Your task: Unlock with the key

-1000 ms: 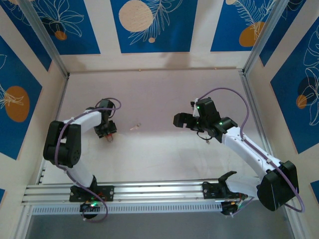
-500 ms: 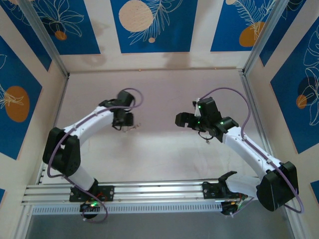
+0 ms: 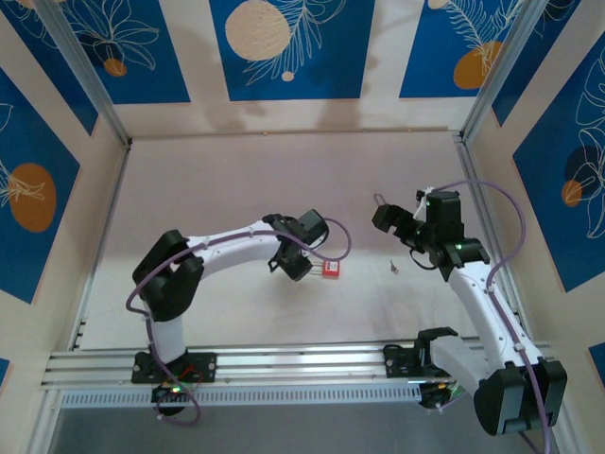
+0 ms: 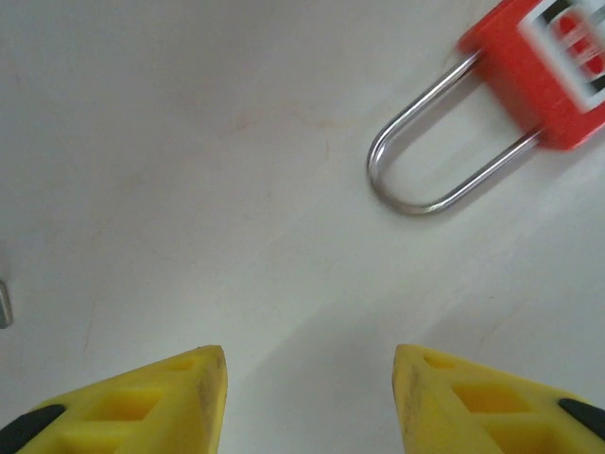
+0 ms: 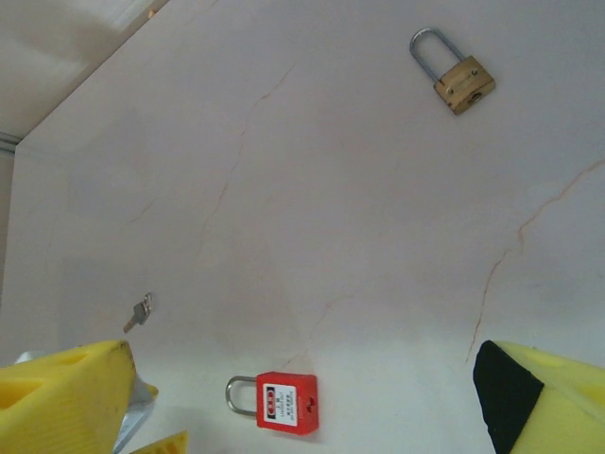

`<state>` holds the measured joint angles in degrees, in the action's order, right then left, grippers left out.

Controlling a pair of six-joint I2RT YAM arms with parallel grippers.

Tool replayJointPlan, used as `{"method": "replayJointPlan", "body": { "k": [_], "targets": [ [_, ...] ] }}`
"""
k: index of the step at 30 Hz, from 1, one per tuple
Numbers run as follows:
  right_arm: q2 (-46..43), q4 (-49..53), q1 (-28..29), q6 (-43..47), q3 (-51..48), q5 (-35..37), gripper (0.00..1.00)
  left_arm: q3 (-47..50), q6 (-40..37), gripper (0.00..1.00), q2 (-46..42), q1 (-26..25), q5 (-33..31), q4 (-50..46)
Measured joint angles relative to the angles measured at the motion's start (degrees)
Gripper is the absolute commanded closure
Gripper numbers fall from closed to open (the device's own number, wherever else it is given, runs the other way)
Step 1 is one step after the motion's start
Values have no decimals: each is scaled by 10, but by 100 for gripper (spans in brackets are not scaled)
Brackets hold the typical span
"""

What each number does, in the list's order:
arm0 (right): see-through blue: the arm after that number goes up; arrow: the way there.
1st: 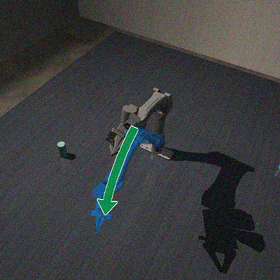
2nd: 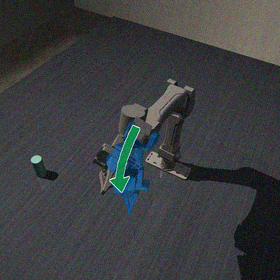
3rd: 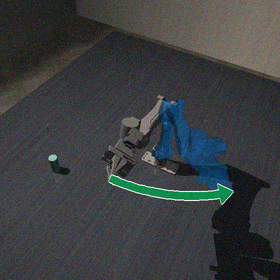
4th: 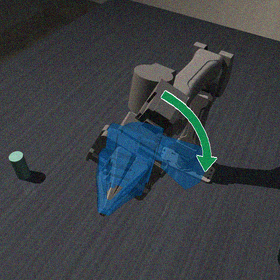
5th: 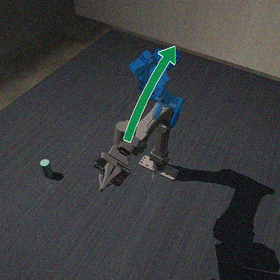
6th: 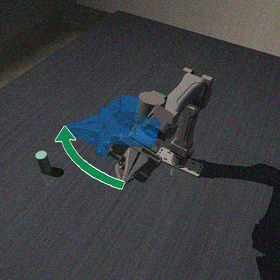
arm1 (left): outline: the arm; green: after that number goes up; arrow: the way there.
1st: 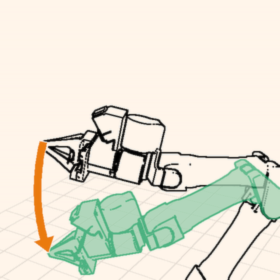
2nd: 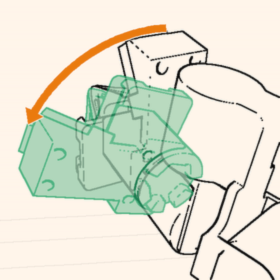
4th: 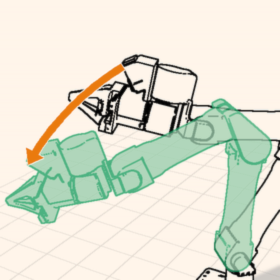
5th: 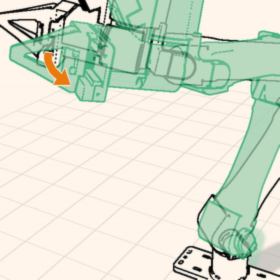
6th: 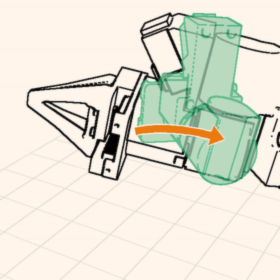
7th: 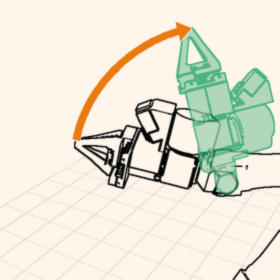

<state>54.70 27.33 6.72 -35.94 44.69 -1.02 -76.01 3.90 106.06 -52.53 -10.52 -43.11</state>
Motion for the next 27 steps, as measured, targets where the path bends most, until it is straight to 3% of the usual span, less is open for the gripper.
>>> {"method": "replayJointPlan", "body": {
  "k": [7,12,16,19,23,27],
  "targets": [
    [40,-5,22,-13,-6,-24,11,0,0,35,0,0,-14,2],
    [124,-23,135,-34,-21,-17,11,29,30,26,-38,17,-48,18],
    [195,-41,188,-56,-33,-13,14,64,75,23,-95,75,-79,32],
    [247,-54,205,-65,-29,-9,22,77,109,24,-127,130,-94,37],
    [322,-64,243,-70,2,-5,33,83,139,25,-141,192,-94,41],
    [375,-71,270,-67,43,-5,35,85,157,25,-140,226,-90,44]
  ]
}}
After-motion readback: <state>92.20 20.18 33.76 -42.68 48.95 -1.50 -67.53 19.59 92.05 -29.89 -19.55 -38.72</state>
